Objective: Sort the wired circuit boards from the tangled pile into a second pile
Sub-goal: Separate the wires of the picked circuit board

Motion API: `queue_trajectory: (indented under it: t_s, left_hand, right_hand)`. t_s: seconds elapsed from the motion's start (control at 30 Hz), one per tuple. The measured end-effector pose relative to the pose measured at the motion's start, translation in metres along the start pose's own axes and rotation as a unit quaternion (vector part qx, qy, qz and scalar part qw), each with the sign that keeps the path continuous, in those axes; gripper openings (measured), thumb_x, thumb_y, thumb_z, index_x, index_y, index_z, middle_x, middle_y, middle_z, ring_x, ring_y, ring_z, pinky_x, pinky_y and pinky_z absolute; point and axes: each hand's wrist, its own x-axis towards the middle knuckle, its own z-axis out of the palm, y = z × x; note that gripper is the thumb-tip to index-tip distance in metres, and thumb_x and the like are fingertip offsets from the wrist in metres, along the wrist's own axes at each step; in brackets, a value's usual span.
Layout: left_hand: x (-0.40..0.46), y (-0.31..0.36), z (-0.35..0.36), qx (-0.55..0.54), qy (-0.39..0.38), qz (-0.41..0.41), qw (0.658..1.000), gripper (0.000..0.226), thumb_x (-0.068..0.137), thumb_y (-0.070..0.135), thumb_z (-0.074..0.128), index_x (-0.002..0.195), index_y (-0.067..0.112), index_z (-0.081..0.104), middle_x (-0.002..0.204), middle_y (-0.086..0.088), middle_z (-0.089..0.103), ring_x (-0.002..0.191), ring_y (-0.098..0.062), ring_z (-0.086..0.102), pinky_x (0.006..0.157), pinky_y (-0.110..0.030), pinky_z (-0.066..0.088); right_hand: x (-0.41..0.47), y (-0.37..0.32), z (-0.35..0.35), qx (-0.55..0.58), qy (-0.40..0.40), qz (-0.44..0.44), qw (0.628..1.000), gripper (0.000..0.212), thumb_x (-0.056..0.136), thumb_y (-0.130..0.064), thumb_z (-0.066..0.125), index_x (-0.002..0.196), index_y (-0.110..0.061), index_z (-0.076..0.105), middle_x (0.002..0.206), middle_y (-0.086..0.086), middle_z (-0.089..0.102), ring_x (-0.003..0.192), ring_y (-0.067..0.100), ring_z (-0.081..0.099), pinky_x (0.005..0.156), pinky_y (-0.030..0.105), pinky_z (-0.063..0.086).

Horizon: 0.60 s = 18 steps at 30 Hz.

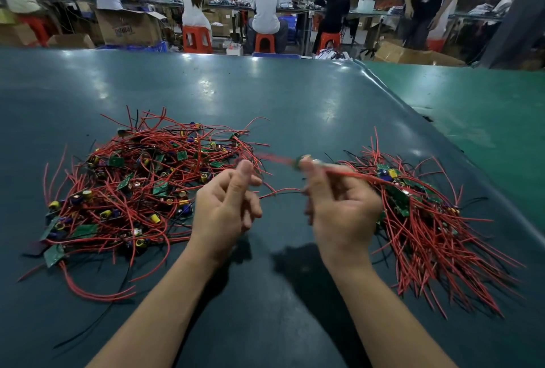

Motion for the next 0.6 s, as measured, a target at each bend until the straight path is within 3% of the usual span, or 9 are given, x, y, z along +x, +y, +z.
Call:
queue_trajectory:
  t_s: [0.03,0.13,0.23,0.27,0.33,0.43,0.5,0.6]
  left_hand:
    - [-0.001,-0.004,-0.003,0.093,0.033,0.065,0.993,0.043,0.088,0.048,0.063,0.072,0.008,0.060,0.046,-0.003,0.053,0.036,-0.012,0.042,0.039,-0.021,0.033]
    - [-0.003,-0.012,-0.009,0.349,0.119,0.187,0.911,0.037,0.089,0.040,0.063,0.062,0.014,0.061,0.049,0.004,0.051,0.047,-0.019,0.051,0.049,-0.031,0.044]
    - [-0.003,-0.009,-0.009,0.457,0.169,0.230,0.842,0.023,0.084,0.035,0.065,0.068,0.019,0.064,0.056,0.019,0.042,0.063,-0.021,0.052,0.057,-0.029,0.043]
    - [-0.001,-0.010,-0.012,0.479,0.175,0.237,0.827,0.017,0.083,0.033,0.066,0.073,0.019,0.066,0.062,0.019,0.047,0.071,-0.023,0.053,0.064,-0.030,0.043]
    - [0.004,-0.015,-0.021,0.530,0.167,0.189,0.810,0.012,0.082,0.027,0.065,0.090,0.018,0.069,0.087,0.005,0.063,0.092,-0.029,0.053,0.080,-0.039,0.042]
    - [0.008,-0.020,-0.030,0.602,0.124,0.064,0.786,0.031,0.081,0.023,0.064,0.112,0.019,0.068,0.120,-0.003,0.058,0.113,-0.030,0.046,0.093,-0.042,0.034]
    - [0.008,-0.020,-0.031,0.621,0.110,0.046,0.774,0.034,0.084,0.024,0.062,0.117,0.020,0.067,0.124,-0.002,0.056,0.114,-0.029,0.046,0.093,-0.041,0.034]
    - [0.010,-0.019,-0.032,0.630,0.112,0.039,0.767,0.026,0.088,0.029,0.064,0.112,0.023,0.070,0.113,-0.003,0.060,0.106,-0.030,0.050,0.089,-0.042,0.036]
  right_hand:
    - [0.004,-0.002,-0.002,0.060,0.073,0.052,0.994,0.026,0.080,-0.043,0.077,0.071,-0.021,0.067,0.055,-0.003,0.063,0.038,0.008,0.048,0.038,0.021,0.038]
    - [0.012,-0.004,-0.005,0.195,0.226,0.211,0.931,0.026,0.085,-0.038,0.073,0.076,-0.017,0.060,0.060,0.001,0.066,0.036,0.009,0.047,0.034,0.018,0.035]
    - [0.011,0.001,-0.003,0.223,0.227,0.328,0.889,0.032,0.089,-0.045,0.066,0.085,-0.014,0.062,0.059,0.000,0.065,0.037,0.006,0.047,0.034,0.016,0.035]
    - [0.010,0.002,-0.002,0.226,0.215,0.342,0.886,0.034,0.090,-0.047,0.064,0.086,-0.013,0.063,0.057,-0.001,0.064,0.037,0.006,0.046,0.034,0.016,0.034]
    - [0.012,0.003,0.000,0.230,0.191,0.343,0.890,0.035,0.095,-0.046,0.059,0.085,-0.012,0.063,0.053,-0.003,0.061,0.036,0.006,0.043,0.035,0.015,0.030]
    - [0.015,0.004,-0.001,0.209,0.177,0.326,0.905,0.026,0.098,-0.031,0.056,0.081,-0.013,0.062,0.050,-0.004,0.056,0.035,0.007,0.038,0.035,0.015,0.027]
    - [0.015,0.005,-0.002,0.198,0.161,0.331,0.908,0.024,0.099,-0.024,0.055,0.080,-0.012,0.062,0.049,-0.005,0.054,0.034,0.007,0.037,0.035,0.016,0.025]
    - [0.014,0.009,0.000,0.186,0.136,0.355,0.906,0.024,0.099,-0.021,0.053,0.079,-0.011,0.061,0.046,-0.006,0.049,0.033,0.007,0.035,0.034,0.016,0.023]
